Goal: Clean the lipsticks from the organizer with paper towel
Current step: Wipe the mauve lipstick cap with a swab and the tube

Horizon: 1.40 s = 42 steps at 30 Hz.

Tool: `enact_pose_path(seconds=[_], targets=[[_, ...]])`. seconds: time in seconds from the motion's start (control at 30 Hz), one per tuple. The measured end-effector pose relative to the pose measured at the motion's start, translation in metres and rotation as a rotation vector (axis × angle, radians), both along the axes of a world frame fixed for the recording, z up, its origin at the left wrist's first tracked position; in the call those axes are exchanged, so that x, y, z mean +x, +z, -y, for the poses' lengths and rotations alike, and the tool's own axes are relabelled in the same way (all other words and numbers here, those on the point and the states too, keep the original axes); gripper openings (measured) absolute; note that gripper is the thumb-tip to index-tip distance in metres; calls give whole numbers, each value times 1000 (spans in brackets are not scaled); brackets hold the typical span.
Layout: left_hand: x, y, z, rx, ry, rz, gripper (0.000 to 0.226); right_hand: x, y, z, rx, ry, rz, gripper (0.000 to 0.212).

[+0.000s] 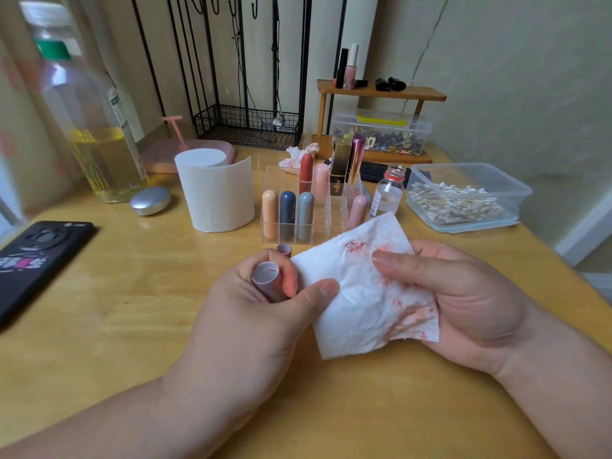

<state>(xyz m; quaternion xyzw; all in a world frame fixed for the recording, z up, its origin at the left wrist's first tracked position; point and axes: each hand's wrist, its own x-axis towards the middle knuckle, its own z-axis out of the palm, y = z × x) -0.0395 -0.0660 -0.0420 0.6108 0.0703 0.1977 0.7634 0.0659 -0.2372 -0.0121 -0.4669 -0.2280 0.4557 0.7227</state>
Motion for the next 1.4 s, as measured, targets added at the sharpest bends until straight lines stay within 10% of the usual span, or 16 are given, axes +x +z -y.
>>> enact_pose_path(seconds=[0.47,0.7,0.93,1.27,1.4], targets=[[-2,16,7,-383,30,48,34,-24,2,-19,513,-32,-267,114],[-8,4,12,53,-51,11,40,-39,-9,-19,153,-475,273,23],[-8,18,2,196,-30,72,42,-25,11,-4,-213,-441,374,21],[-5,11,-2,214,-153,-55,36,-33,17,-8,-236,-402,298,18],[-10,13,-3,359,-357,-194,16,-32,22,-4,-327,-837,952,16]])
